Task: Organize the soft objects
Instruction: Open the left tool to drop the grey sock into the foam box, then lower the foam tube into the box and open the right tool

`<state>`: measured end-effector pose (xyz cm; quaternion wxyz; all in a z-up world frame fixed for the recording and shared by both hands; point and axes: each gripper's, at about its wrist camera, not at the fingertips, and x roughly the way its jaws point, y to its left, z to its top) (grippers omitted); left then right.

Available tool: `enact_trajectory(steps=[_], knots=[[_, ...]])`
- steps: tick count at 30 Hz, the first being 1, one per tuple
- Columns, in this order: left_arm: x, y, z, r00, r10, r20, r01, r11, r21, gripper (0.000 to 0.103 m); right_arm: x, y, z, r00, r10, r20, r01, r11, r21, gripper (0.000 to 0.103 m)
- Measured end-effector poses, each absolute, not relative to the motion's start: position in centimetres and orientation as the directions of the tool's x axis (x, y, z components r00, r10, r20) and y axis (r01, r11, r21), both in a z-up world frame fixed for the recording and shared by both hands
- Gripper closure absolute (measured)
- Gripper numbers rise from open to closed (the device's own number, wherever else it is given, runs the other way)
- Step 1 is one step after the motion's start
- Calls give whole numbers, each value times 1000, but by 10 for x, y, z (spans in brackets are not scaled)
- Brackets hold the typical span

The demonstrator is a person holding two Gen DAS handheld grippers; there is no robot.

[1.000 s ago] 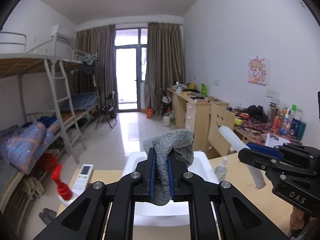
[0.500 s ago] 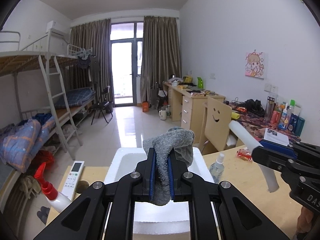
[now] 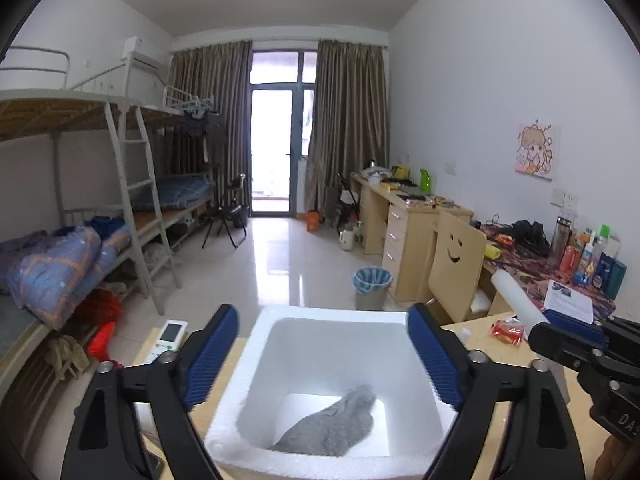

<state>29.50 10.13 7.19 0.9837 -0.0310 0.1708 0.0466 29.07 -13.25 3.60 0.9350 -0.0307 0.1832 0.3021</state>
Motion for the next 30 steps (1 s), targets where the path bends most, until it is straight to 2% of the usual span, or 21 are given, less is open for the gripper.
enact_trajectory(steps=[1,7,30], knots=[[292,101,73,939,89,-331,-108,993,-41,1,291,-133,36,749,555,-362,-578,814,54,83],[272,96,79,948,136,-289,-137,990,16,1,287,-128,38,742,565,-360,-592,805,44,83],[233,145,76,921,266,-286,-274,962,12,1,302,-64,36,678,630,-379,-673,739,26,83]])
